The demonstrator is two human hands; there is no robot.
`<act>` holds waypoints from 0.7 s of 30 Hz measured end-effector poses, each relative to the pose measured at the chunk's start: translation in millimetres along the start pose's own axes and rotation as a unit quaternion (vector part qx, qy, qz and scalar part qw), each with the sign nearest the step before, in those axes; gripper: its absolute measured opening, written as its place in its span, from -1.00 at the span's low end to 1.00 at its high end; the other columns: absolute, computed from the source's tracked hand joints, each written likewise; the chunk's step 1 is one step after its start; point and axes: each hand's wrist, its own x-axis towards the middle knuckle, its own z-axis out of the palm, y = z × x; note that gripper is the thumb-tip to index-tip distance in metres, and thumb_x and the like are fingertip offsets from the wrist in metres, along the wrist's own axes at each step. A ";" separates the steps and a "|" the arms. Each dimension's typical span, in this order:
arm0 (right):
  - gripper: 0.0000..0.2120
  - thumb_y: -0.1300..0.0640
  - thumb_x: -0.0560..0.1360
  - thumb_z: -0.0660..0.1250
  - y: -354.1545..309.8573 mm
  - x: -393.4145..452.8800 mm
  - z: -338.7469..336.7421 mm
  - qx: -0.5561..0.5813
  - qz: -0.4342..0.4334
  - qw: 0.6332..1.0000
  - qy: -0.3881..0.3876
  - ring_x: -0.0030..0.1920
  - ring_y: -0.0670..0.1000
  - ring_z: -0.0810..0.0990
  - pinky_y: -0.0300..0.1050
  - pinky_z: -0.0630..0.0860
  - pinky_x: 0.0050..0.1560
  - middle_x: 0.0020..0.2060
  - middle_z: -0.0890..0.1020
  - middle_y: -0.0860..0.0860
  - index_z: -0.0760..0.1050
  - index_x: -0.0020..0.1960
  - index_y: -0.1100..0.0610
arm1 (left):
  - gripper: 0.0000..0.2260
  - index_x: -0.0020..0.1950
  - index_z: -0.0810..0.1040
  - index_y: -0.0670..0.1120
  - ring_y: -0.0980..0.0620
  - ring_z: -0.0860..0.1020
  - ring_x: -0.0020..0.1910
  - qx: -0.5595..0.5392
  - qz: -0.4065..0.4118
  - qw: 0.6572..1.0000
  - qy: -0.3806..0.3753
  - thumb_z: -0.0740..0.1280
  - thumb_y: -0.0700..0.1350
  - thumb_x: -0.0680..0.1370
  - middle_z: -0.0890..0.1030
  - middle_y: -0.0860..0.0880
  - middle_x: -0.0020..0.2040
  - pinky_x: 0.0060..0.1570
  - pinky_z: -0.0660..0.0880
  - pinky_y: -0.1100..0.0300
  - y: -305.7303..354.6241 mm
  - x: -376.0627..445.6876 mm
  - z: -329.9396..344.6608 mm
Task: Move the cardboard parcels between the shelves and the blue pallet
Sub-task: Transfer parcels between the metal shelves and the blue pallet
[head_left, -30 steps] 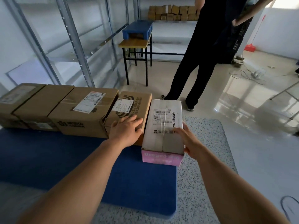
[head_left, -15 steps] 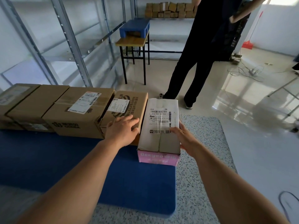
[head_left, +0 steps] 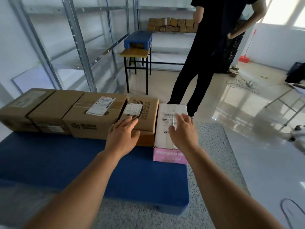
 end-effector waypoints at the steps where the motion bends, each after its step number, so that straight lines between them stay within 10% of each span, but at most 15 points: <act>1: -0.51 0.08 0.55 0.17 -12.0 -12.6 2.5 -0.003 -0.030 0.999 0.012 0.40 0.08 0.24 0.05 0.27 0.38 0.42 0.28 0.07 0.22 0.47 0.08 | -0.53 0.49 0.20 0.09 0.03 0.06 0.50 -0.009 0.001 1.000 0.010 0.18 0.08 0.59 0.16 0.04 0.52 0.43 0.01 -0.01 -4.7 -9.8 -3.5; 21: -0.57 -0.05 0.57 0.16 -141.8 -179.4 56.4 -0.005 -0.384 0.919 -0.086 0.42 0.07 0.23 -0.01 0.17 0.33 0.45 0.30 0.05 0.36 0.42 0.03 | -0.41 0.52 0.10 0.09 -0.01 0.01 0.52 0.066 -0.282 0.945 0.153 0.16 0.21 0.54 0.11 0.00 0.54 0.45 -0.02 -0.06 -53.8 -241.2 -58.2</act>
